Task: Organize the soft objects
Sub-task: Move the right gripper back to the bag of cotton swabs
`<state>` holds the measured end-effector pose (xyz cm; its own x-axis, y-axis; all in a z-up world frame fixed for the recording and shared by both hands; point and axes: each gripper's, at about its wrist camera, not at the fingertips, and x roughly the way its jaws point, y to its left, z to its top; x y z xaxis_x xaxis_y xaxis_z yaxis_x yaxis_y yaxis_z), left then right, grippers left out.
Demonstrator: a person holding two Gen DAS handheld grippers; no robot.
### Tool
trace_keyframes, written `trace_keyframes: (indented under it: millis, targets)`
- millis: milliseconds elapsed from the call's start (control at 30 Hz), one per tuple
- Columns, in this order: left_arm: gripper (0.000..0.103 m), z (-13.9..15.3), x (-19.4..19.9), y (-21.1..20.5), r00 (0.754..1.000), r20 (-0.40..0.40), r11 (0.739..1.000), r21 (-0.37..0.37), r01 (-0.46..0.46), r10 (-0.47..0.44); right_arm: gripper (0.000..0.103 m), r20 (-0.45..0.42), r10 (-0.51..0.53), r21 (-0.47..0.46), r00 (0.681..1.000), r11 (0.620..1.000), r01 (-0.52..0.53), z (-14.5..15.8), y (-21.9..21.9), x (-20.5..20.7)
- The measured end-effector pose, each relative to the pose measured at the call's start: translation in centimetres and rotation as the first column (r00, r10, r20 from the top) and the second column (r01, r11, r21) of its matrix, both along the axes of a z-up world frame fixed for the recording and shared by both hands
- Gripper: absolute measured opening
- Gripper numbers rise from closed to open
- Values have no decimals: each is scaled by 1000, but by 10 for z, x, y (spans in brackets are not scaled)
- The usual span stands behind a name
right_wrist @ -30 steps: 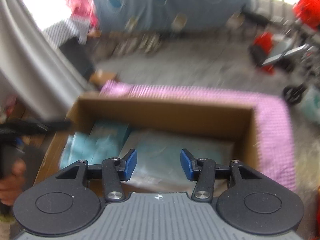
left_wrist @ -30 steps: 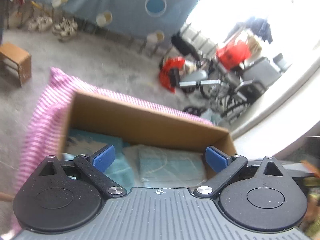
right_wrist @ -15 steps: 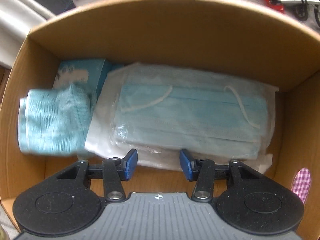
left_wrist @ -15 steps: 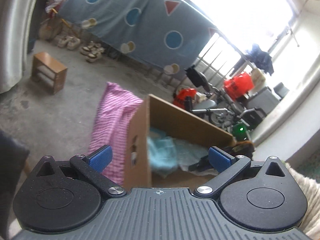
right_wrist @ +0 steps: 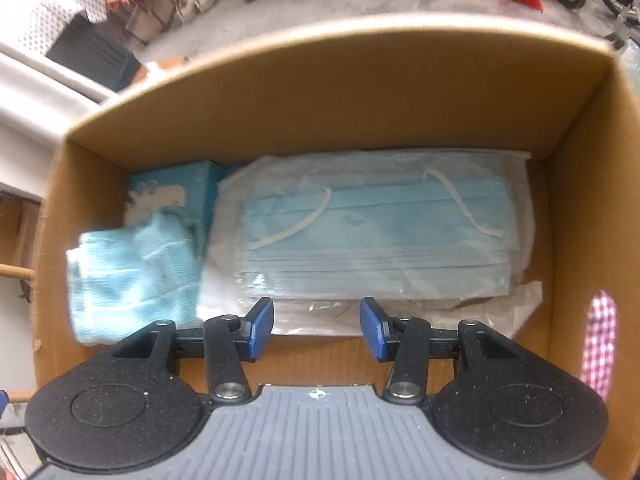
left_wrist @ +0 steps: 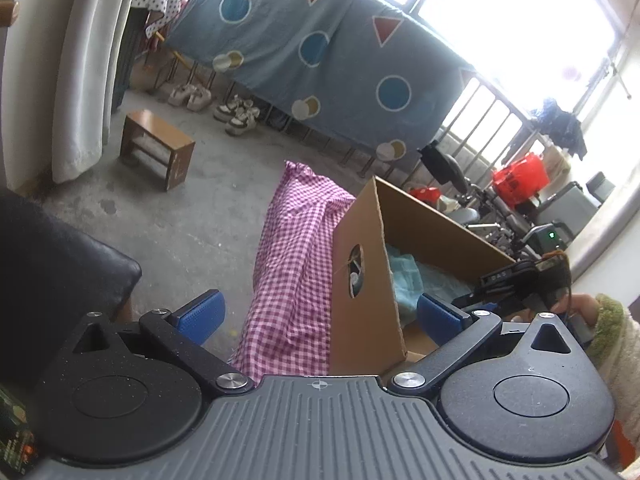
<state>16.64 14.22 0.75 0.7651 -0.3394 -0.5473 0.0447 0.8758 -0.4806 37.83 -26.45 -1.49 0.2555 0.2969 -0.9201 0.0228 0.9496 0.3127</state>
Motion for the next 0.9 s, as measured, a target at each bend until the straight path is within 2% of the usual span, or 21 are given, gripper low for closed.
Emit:
trace_keyframes:
  millis: [133, 233, 433, 533, 600, 667, 767, 900]
  targets:
    - [103, 4, -13, 2, 999, 47, 1000, 7, 9, -10, 51, 114, -3, 37, 993, 999, -2, 41, -6, -35]
    - [103, 5, -25, 0, 996, 76, 999, 14, 34, -34, 51, 212, -3, 80, 977, 997, -14, 74, -11, -70]
    - [103, 5, -43, -9, 994, 68, 996, 33, 82, -84, 54, 417, -8, 176, 909, 982, -72, 131, -15, -161]
    - [103, 3, -53, -11, 991, 61, 992, 21, 121, -122, 62, 504, -21, 202, 864, 975, -94, 142, -15, -206]
    - [103, 0, -59, -12, 989, 52, 991, -4, 135, -135, 63, 533, -31, 220, 845, 970, -103, 135, -7, -231]
    - [103, -4, -65, -13, 989, 41, 990, -20, 141, -140, 63, 534, -47, 249, 844, 963, -104, 119, -1, -254]
    - [103, -16, -73, -16, 989, 10, 988, -45, 146, -145, 63, 506, -80, 291, 859, 953, -83, 88, 9, -277]
    - [103, -34, -76, -19, 981, -50, 979, -81, 185, -189, 64, 417, -128, 363, 900, 931, -35, 41, 29, -297]
